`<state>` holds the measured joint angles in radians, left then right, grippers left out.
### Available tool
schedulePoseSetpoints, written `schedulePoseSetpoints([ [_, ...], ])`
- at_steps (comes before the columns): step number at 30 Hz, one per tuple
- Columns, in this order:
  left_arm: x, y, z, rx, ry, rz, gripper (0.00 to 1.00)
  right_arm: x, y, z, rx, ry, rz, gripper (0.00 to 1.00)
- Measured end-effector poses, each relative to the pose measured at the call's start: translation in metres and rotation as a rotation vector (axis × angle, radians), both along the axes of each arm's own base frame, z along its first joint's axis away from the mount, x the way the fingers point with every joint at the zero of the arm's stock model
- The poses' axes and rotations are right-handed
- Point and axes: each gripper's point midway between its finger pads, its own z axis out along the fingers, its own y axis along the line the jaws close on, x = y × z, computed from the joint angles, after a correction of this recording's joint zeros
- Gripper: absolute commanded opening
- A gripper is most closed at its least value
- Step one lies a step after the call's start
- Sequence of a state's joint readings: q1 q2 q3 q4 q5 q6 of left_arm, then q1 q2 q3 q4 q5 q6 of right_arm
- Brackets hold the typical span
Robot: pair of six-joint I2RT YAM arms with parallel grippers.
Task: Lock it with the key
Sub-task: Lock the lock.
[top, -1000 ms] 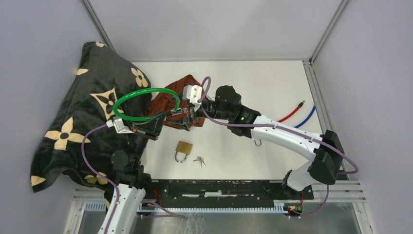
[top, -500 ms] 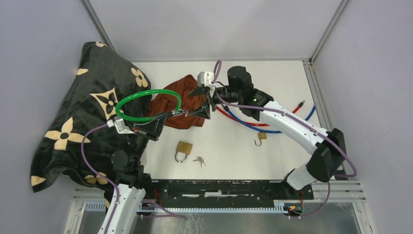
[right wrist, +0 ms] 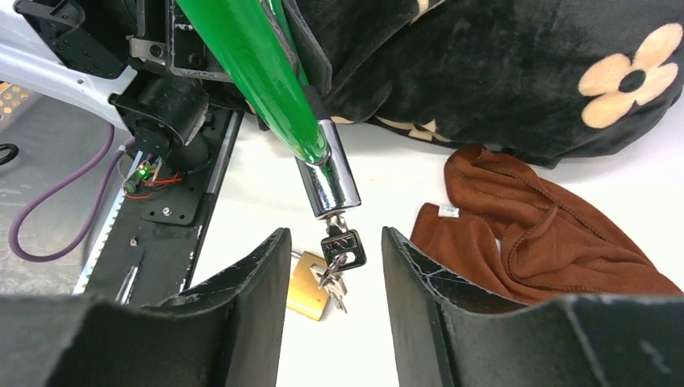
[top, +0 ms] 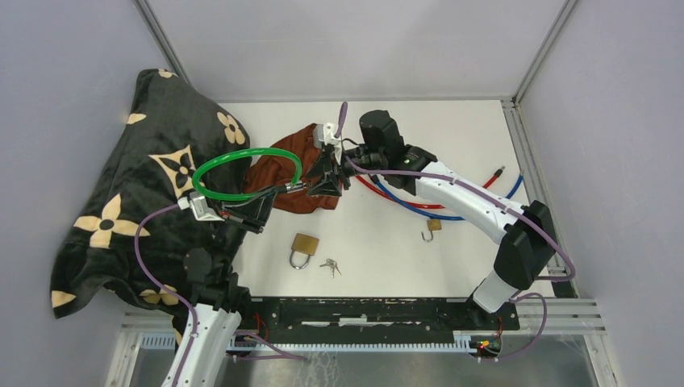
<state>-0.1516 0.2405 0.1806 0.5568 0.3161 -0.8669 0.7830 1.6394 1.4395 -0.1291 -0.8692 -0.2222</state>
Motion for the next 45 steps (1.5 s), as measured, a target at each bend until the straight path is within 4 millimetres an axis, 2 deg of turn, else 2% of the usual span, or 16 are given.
schedulePoseSetpoints([
  [3, 0.0, 0.0, 0.0, 0.0, 0.0, 0.0, 0.02, -0.001, 0.002, 0.0, 0.003, 0.005, 0.005, 0.53],
  [6, 0.0, 0.0, 0.0, -0.001, 0.0, 0.0, 0.02, -0.001, 0.004, -0.004, -0.004, 0.014, 0.007, 0.52],
  [10, 0.0, 0.0, 0.0, -0.001, 0.0, 0.0, 0.02, 0.0, 0.005, -0.008, -0.012, 0.019, 0.004, 0.35],
  [21, 0.001, 0.001, 0.0, -0.006, 0.006, 0.002, 0.02, 0.002, 0.008, -0.011, -0.023, 0.011, -0.022, 0.0],
  [27, 0.009, 0.006, -0.008, -0.054, 0.077, 0.021, 0.02, 0.009, 0.017, -0.016, -0.045, -0.074, -0.125, 0.0],
  [35, 0.014, 0.005, -0.017, -0.106, 0.155, -0.001, 0.02, 0.01, 0.011, -0.019, 0.001, -0.262, -0.274, 0.0],
  [45, 0.017, 0.006, -0.023, -0.13, 0.198, 0.0, 0.02, 0.016, 0.012, -0.024, 0.043, -0.465, -0.314, 0.0],
])
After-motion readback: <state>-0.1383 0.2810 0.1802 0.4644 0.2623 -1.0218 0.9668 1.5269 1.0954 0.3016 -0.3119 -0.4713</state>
